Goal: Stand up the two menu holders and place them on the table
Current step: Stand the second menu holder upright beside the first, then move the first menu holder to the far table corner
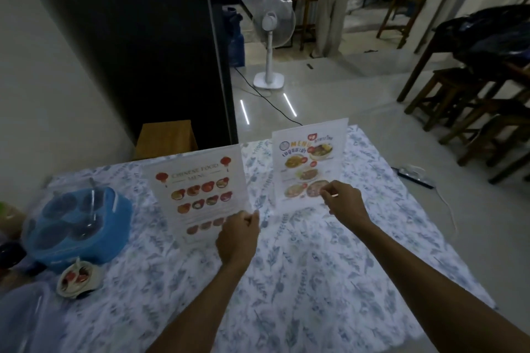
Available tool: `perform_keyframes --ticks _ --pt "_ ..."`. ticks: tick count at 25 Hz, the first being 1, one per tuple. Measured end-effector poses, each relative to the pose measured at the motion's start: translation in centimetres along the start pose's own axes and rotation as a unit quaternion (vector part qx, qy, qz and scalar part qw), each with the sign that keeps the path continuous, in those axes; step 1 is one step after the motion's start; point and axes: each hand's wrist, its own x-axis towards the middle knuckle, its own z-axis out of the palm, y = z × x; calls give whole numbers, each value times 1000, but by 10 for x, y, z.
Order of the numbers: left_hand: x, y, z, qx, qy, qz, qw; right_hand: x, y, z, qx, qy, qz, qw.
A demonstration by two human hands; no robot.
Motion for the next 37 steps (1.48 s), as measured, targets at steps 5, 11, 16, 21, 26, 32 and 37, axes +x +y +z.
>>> perform_keyframes --ticks 5,11,16,21,26,32,37 --pt "22 58 61 -13 -66 -36 997 33 56 -27 5 9 46 999" --pt "71 81 109 -3 -60 -93 994 92 97 -19 28 -80 77 993" --pt "89 108 119 -63 -34 -60 996 131 107 -19 43 -94 14 995" --pt "131 172 138 -74 -40 -2 996 191 119 -63 56 -59 -10 997" --pt "190 248 176 -64 -47 44 996 278 127 -121 20 2 -32 999" --pt "238 289 226 -63 -67 39 995 364 160 -130 -10 -6 -17 1000" --pt "262 286 251 -32 -67 23 997 392 177 -111 -35 -11 -26 999"
